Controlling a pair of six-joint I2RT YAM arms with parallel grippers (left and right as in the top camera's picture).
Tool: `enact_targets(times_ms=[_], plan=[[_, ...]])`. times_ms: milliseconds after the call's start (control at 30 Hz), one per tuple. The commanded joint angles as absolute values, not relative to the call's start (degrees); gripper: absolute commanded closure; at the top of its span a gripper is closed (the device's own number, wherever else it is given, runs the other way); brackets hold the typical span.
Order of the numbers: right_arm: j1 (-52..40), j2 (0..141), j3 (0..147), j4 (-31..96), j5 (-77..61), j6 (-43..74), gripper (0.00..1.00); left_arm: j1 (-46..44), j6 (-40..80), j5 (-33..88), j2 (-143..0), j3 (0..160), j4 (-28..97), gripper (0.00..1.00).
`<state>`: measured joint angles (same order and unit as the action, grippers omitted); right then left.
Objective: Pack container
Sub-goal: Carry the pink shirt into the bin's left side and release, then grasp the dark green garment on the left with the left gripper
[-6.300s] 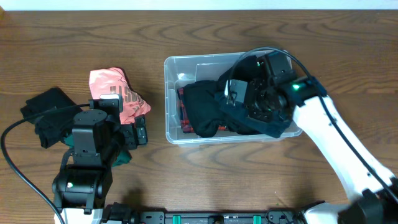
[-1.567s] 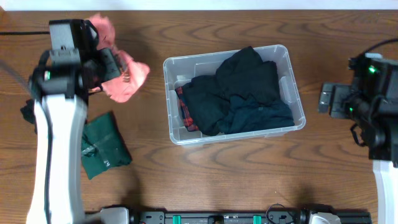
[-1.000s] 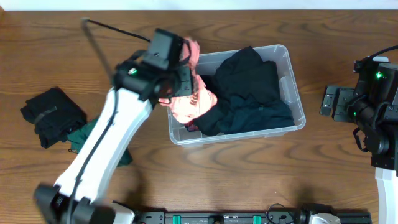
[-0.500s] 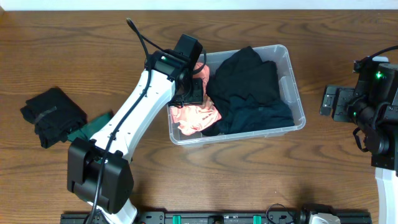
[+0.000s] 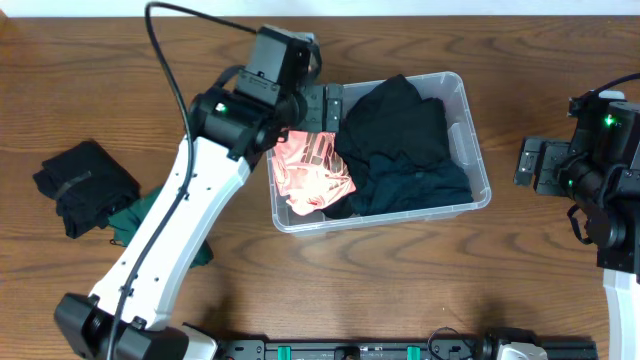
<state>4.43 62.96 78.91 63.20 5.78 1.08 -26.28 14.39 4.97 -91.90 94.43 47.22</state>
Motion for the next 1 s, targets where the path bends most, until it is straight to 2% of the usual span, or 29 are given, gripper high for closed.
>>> enact_targets(times_ms=[0,133,167,433,633,667,733,800,967], plan=[[4.9,63.4,79.2,63.2,5.3,1.9,0.01,-26.1,11.4,3.6,-97.1,93.9,47.8,0.13],[4.9,63.7,79.2,63.3,4.1,1.9,0.01,-26.1,11.4,3.6,-104.2,93.9,50.7,0.39],[4.8,63.8,79.2,63.3,4.1,1.9,0.01,-26.1,11.5,3.6,-106.3,93.9,51.8,0.43],[4.9,63.9,79.2,63.5,4.1,1.8,0.01,-25.8,12.8,3.4,-118.6,93.9,57.3,0.43],[4.9,63.9,79.2,63.6,4.5,1.6,0.01,-25.3,11.3,-0.4,-111.2,97.1,61.3,0.37],[4.9,63.9,79.2,63.6,4.6,1.6,0.01,-25.3,11.1,-1.7,-108.3,98.0,62.8,0.33],[4.9,63.9,79.2,63.6,4.6,1.6,0.01,-25.1,10.0,-2.4,-102.5,98.7,64.9,0.13],[4.9,63.9,79.2,63.5,4.6,1.6,0.01,-24.0,8.6,-2.5,-95.7,98.7,66.7,0.02],[4.9,64.1,79.2,63.2,4.5,1.0,0.01,-15.0,12.9,-2.6,-81.8,98.1,71.6,0.02]])
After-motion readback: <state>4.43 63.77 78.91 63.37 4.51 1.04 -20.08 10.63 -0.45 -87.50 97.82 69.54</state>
